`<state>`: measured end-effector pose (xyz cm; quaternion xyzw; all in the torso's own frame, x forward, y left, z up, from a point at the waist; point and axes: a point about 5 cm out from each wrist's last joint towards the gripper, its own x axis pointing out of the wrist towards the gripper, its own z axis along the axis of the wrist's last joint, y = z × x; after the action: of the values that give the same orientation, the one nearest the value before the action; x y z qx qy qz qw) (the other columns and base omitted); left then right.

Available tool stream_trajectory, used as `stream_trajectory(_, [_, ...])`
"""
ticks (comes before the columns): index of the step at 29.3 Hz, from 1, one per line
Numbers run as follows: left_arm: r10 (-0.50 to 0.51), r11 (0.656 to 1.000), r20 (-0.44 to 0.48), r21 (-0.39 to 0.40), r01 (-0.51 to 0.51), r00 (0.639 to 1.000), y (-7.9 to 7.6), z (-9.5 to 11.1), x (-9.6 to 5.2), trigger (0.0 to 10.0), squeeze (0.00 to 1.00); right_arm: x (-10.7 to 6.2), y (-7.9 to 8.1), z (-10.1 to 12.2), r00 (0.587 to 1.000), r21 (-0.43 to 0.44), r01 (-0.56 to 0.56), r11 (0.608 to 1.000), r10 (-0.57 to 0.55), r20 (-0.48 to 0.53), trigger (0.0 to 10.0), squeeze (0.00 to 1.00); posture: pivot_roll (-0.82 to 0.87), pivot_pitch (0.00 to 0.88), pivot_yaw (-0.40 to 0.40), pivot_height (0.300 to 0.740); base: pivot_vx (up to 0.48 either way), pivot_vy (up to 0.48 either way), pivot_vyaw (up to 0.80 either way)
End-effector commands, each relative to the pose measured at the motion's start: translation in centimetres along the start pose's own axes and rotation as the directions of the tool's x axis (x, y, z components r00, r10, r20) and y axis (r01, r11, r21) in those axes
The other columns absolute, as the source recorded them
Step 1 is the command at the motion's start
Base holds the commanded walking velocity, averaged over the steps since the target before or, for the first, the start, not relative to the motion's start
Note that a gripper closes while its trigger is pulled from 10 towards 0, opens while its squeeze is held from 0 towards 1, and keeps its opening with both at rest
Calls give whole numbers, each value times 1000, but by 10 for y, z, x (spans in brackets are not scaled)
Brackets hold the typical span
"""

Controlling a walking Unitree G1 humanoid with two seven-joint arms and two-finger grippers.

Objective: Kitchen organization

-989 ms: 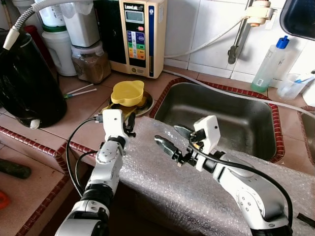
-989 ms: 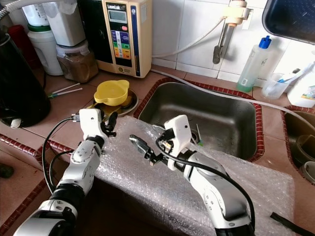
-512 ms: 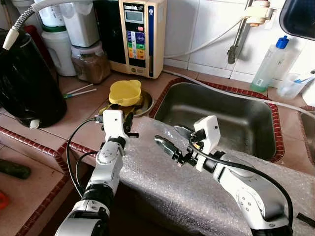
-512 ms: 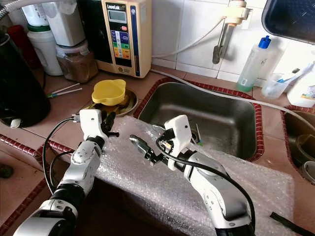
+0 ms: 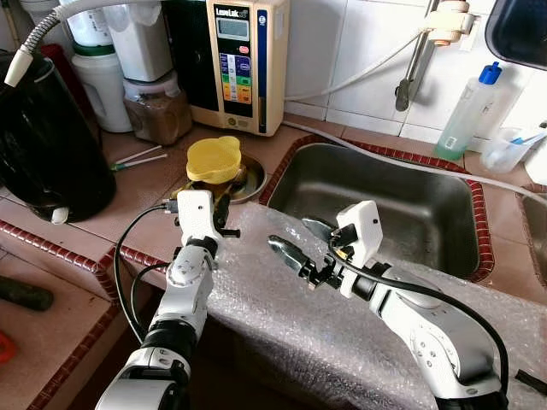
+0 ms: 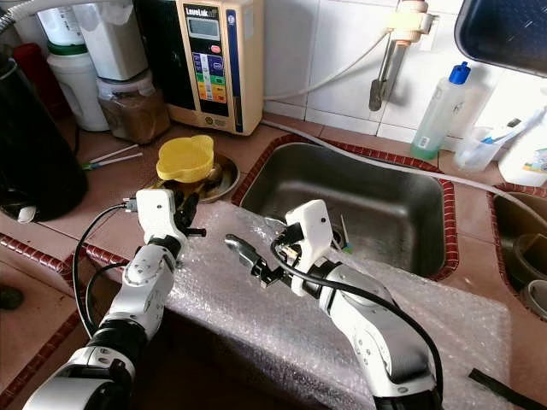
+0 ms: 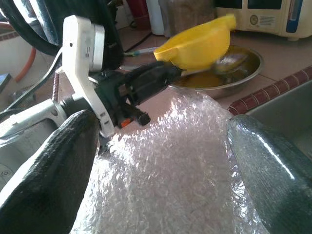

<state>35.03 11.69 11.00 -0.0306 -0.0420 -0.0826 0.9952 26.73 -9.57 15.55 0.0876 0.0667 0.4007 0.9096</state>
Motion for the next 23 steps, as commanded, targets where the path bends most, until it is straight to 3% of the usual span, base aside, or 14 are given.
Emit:
stream_trajectory(1, [-51,997,92,58,45,994,-7,16,2,0,0,1,-1,2,1000,-14,2,1000,-2,2,10000,0,-56,0,14,740,0,0,0])
stream_trajectory(5, [-49,995,152,97,35,987,-8,26,2,0,0,1,-1,2,1000,-14,3,1000,-3,4,10000,0,-53,0,14,740,0,0,0])
stream_trajectory(18, [-61,994,173,101,44,983,-10,29,-2,0,0,3,-1,2,1000,-13,4,1000,-4,9,10000,0,-45,0,15,740,0,0,0])
stream_trajectory(23, [-204,977,331,130,169,921,-31,59,-9,0,0,6,-9,8,997,24,48,999,-49,55,10000,0,-30,0,1,740,0,0,0])
